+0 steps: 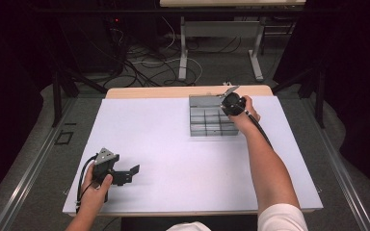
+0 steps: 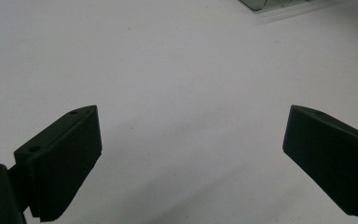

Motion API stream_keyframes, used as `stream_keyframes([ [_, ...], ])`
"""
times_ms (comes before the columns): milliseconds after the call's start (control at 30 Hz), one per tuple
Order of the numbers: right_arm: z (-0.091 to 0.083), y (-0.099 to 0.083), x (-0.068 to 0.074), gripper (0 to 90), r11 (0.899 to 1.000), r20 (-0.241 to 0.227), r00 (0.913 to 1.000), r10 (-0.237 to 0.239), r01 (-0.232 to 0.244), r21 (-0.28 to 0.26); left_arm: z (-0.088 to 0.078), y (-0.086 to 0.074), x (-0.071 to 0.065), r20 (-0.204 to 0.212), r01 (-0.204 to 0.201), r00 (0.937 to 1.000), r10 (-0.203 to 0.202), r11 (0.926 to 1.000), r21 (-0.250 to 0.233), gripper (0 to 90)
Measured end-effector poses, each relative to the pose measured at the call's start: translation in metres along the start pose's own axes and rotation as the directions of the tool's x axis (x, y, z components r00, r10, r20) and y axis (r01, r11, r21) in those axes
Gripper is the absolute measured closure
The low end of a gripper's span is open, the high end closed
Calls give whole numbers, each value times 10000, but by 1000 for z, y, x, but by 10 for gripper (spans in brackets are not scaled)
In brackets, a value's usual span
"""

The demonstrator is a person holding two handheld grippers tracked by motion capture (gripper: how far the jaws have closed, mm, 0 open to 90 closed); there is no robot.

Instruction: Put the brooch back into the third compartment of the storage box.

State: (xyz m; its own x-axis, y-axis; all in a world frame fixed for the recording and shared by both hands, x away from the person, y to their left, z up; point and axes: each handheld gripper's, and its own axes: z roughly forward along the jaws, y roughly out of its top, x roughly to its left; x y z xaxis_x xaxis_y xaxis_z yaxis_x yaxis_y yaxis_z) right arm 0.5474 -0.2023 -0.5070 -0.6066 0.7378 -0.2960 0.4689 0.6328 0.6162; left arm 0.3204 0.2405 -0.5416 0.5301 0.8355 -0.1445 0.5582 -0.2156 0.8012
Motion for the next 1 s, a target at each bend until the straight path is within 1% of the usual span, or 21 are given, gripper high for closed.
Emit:
stream_keyframes([
  [33, 0, 0, 1, 767, 9999, -55, 9999, 132, -132, 55, 0, 0, 0, 9, 12, 10000, -12, 10000, 0, 42],
  [67, 0, -1, 0, 756, 9999, -94, 9999, 131, -131, 39, 0, 0, 0, 12, 20, 10000, -20, 10000, 27, 42],
  [100, 0, 0, 0, 745, 10000, 71, 10000, -33, 33, -34, 1, 0, 0, 12, -1, 10000, 1, 10000, 44, 42],
  [133, -1, 0, 0, 734, 10000, 63, 10000, -7, 8, -76, 1, 0, 0, 9, 5, 10000, -5, 10000, 24, 42],
  [267, -2, 0, 1, 667, 9989, -137, 9997, 219, -225, -421, 0, 0, -1, 3, 13, 10000, -13, 10000, 33, 42],
  [300, -4, 1, 1, 654, 9989, -5, 9997, 251, -251, -403, 0, 0, -1, 8, -1, 10000, 1, 10000, 31, 42],
  [367, -5, 1, 2, 609, 9976, -96, 9990, 427, -431, -539, 1, 0, -1, -40, -101, 9999, 101, 9999, -69, 42],
  [400, -7, 2, 2, 600, 9968, -93, 9985, 531, -535, -593, 1, 0, -2, -18, 3, 10000, -3, 10000, -92, 42],
  [433, -8, 2, 3, 587, 9962, -130, 9981, 601, -608, -627, 1, 0, -1, -20, -73, 10000, 73, 10000, -65, 42],
  [500, -10, 3, 4, 548, 9930, -208, 9955, 921, -933, -717, 1, 0, -2, -35, -22, 10000, 22, 10000, -49, 42],
  [533, -11, 3, 4, 529, 9926, -251, 9953, 937, -953, -751, 2, 0, -2, -13, -19, 10000, 18, 10000, -65, 42],
  [567, -12, 3, 4, 515, 9921, -184, 9952, 962, -974, -787, 2, 1, -2, 11, -133, 9999, 133, 9999, 29, 43],
  [600, -13, 4, 5, 514, 9897, -177, 9934, 1138, -1149, -849, 2, 1, -2, 56, -108, 9999, 108, 9999, 42, 43],
  [633, -14, 4, 5, 507, 9875, -303, 9912, 1285, -1307, -876, 2, 1, -2, 60, -152, 9999, 152, 9999, 82, 42],
  [667, -15, 4, 5, 493, 9858, -445, 9895, 1377, -1413, -905, 2, 1, -2, 69, -71, 10000, 71, 10000, 21, 42],
  [767, -18, 4, 7, 487, 9820, -646, 9850, 1602, -1656, -904, 3, 1, -2, 70, -57, 10000, 57, 10000, 5, 42],
  [800, -20, 5, 8, 480, 9826, -784, 9851, 1528, -1599, -943, 3, 1, -2, 68, -56, 10000, 56, 10000, 6, 43],
  [833, -20, 5, 9, 464, 9825, -772, 9854, 1521, -1592, -966, 3, 1, -2, 71, -53, 10000, 53, 10000, 8, 42],
  [867, -21, 5, 10, 438, 9821, -878, 9839, 1556, -1636, -930, 3, 1, -2, 72, -51, 10000, 51, 10000, 6, 42],
  [967, -26, 7, 12, 409, 9814, -804, 9856, 1486, -1570, -1102, 3, 1, -2, 53, -140, 9999, 139, 9999, 52, 42],
  [1000, -26, 8, 14, 408, 9797, -837, 9838, 1583, -1670, -1105, 3, 2, -2, 48, -137, 9999, 137, 9999, 52, 42],
])
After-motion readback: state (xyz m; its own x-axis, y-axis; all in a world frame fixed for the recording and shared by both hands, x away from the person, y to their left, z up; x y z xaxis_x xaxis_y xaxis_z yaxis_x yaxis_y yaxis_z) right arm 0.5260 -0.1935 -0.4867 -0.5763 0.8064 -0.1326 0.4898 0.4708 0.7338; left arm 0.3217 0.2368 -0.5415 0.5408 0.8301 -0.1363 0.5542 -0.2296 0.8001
